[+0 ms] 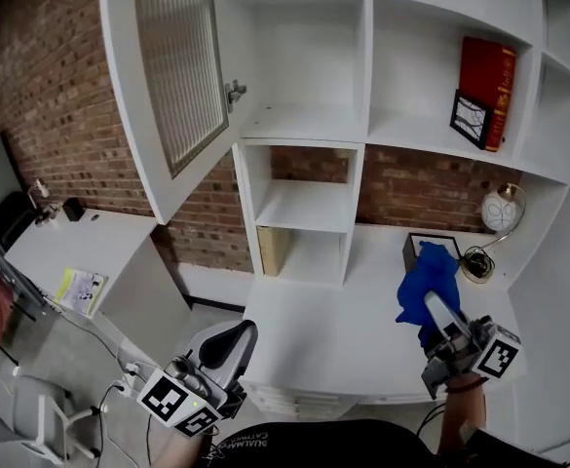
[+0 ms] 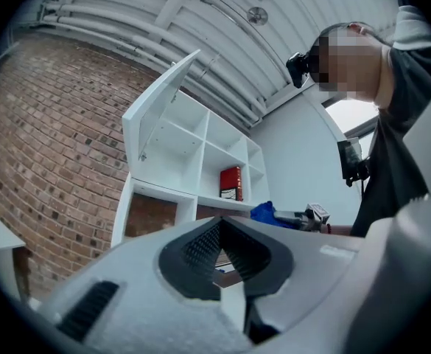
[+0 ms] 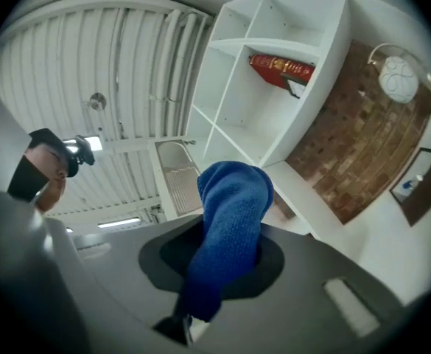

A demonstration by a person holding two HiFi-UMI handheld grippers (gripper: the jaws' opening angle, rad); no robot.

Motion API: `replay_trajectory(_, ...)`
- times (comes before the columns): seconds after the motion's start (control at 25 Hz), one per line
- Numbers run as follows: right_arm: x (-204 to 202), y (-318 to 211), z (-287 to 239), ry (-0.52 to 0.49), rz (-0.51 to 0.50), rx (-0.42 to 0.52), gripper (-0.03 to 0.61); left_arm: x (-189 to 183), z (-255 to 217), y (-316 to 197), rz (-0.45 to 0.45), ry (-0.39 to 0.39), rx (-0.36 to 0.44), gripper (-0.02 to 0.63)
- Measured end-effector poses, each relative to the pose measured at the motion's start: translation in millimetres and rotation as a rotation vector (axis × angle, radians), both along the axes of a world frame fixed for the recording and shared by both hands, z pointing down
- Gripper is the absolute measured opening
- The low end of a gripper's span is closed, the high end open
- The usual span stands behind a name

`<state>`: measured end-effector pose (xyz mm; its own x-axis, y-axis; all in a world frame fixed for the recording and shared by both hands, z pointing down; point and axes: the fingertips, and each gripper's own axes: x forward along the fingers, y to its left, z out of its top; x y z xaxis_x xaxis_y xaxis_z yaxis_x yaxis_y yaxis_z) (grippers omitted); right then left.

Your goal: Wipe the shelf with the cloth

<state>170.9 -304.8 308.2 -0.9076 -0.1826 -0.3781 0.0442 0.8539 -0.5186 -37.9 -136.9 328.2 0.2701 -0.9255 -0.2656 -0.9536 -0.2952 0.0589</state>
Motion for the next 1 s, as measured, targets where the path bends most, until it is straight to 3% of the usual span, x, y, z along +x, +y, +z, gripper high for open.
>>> replay_trajectory(0.12,-21,-1,-13,-0.051,-0.074,0.124,0.057,-9,6,-7,-0.035,-0.017,-0.065,0.002)
replay_trajectory(0.24,-42,-5,4,0.02,-0.086,0.217,0.058,-10,15,-17,-0.04,-0.05,-0.149,0.002)
replay_trajectory(0.36,-56,-27,27,0.076,-0.042,0.188,0.058,-9,24,-35,-0.054,-0.066,-0.202,0.002)
replay_trajectory(0.44,-63,-42,31,0.067,0.001,0.142,0.058,-13,24,-47,-0.061,-0.061,-0.223,0.002)
replay_trajectory(0.56,-70,-52,28,0.061,0.038,0.155,0.058,-16,19,-67,-0.025,-0.038,-0.234,0.002)
replay_trajectory(0.68,-75,-57,25,0.112,0.057,0.216,0.058,4,18,-93,0.11,-0.078,-0.212,0.002)
replay_trajectory(0.88,-97,-62,13,0.212,0.06,0.328,0.057,58,48,-126,0.467,-0.309,-0.287,0.003)
replay_trajectory(1.0,-120,-62,-13,0.215,0.074,0.439,0.057,62,50,-145,0.626,-0.308,-0.287,0.003)
